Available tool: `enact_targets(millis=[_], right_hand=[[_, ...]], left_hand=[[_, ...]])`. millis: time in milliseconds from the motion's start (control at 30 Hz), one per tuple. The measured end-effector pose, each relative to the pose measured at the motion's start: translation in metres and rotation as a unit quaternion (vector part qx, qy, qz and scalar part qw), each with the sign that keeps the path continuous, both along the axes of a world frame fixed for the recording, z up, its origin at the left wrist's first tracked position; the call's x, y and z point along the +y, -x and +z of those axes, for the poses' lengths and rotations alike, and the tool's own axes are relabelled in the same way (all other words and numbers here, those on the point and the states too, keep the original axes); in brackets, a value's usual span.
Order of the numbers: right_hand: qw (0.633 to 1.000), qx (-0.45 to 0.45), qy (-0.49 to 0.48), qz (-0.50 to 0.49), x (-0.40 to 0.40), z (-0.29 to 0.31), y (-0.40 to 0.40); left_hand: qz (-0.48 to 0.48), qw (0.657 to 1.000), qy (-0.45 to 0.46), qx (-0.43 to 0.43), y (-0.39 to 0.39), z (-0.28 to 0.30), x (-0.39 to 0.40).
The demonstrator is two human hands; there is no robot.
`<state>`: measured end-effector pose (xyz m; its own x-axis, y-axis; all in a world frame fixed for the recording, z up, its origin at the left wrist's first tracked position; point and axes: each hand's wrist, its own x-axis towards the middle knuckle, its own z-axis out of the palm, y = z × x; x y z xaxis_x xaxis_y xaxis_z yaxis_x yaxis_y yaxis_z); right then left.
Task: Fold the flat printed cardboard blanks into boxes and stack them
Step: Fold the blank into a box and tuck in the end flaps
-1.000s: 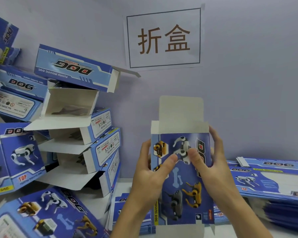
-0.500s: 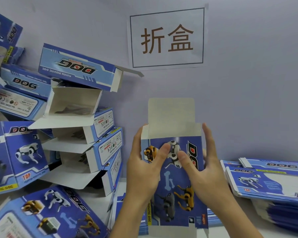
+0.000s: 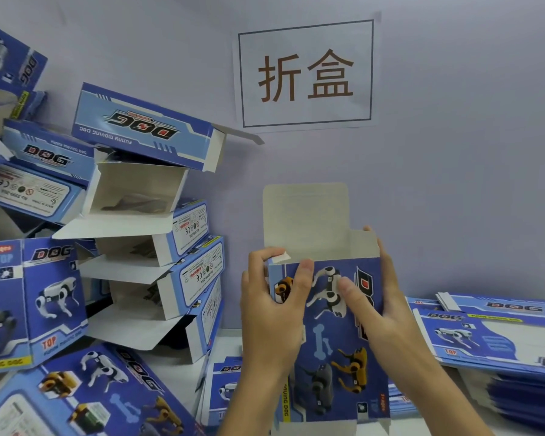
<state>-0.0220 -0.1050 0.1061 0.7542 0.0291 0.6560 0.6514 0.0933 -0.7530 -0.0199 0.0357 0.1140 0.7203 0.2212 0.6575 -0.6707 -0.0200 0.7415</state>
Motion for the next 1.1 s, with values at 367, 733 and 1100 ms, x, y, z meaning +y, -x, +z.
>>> enact_targets(millis=[367,733,1100], right_hand=[[0.997,0.052,-0.054,0.015,-0.001,0.002,0.004],[0.993,0.095,-0.052,-0.055,-0.003,0.009,0.002],[0.986,0.137,-0.074,0.056,-0.009,0.018,0.008]], left_hand=[[-0.022,1.000,-0.009,0.018,0.001,-0.003,0.004],[-0.038,0.996,0.043,0.067,0.007,0.007,-0.004],[-0.085,0.985,0.092,0.116,0.009,0.012,0.006]])
